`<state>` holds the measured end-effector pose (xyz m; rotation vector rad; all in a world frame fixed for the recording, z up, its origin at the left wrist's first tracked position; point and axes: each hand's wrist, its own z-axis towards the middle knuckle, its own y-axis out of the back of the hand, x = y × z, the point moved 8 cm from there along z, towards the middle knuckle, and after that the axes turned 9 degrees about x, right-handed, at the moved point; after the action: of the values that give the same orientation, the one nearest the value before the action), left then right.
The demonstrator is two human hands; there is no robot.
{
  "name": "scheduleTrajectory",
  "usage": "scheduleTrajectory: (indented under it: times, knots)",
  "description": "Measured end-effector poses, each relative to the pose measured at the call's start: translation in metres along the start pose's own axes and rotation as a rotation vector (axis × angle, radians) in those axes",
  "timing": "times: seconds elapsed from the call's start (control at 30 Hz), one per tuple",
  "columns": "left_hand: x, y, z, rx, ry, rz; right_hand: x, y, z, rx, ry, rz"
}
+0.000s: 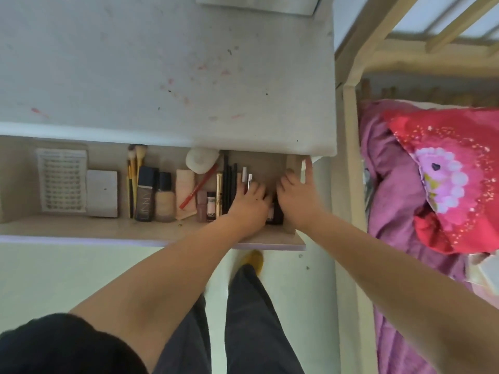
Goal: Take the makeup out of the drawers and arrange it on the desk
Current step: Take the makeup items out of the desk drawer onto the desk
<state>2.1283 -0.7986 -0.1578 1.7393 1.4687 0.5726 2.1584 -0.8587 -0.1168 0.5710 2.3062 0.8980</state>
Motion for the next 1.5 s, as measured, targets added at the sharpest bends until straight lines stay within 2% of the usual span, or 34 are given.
scheduleTrajectory:
  times: [0.1,0.23,0.37,0.53,0.63,0.73,0.83,0.9,1.07,1.17,1.3,1.5]
  knots:
    - [0.002,-0.005,0.001,-0.035,0.02,-0.023,0.002,-0.006,0.005,0.024,0.032,0.017]
    - [0.004,0.01,-0.01,-0.23,-0.05,-0.023,0.0,-0.003,0.004,-0.141,0.051,0.138]
    - [0.004,0.012,-0.009,-0.167,-0.008,-0.235,0.0,0.003,-0.005,-0.304,0.128,0.278]
    - [0.016,0.014,-0.014,-0.176,0.044,-0.643,-0.005,0.002,-0.013,-0.353,0.198,0.394]
    - [0.021,0.042,-0.035,-0.192,-0.024,-0.779,-0.025,0.015,-0.028,-0.353,0.236,0.63]
    - [0.035,0.099,-0.057,-0.287,-0.082,-0.825,-0.073,0.046,-0.038,-0.294,0.213,1.045]
    - [0.052,0.163,-0.051,-0.364,-0.114,-0.936,-0.136,0.083,-0.03,-0.383,0.098,1.249]
    - [0.061,0.2,-0.026,-0.385,-0.091,-0.93,-0.175,0.094,-0.006,-0.384,0.007,1.351]
    - [0.075,0.24,0.052,-0.358,0.012,-0.91,-0.218,0.092,0.063,-0.33,-0.052,1.398]
    - [0.079,0.244,0.079,-0.374,0.088,-0.924,-0.222,0.087,0.085,-0.364,-0.087,1.386]
    - [0.076,0.243,0.084,-0.445,0.112,-0.912,-0.222,0.092,0.088,-0.466,-0.099,1.289]
    - [0.08,0.237,0.069,-0.443,0.099,-0.99,-0.222,0.095,0.066,-0.489,-0.142,1.233]
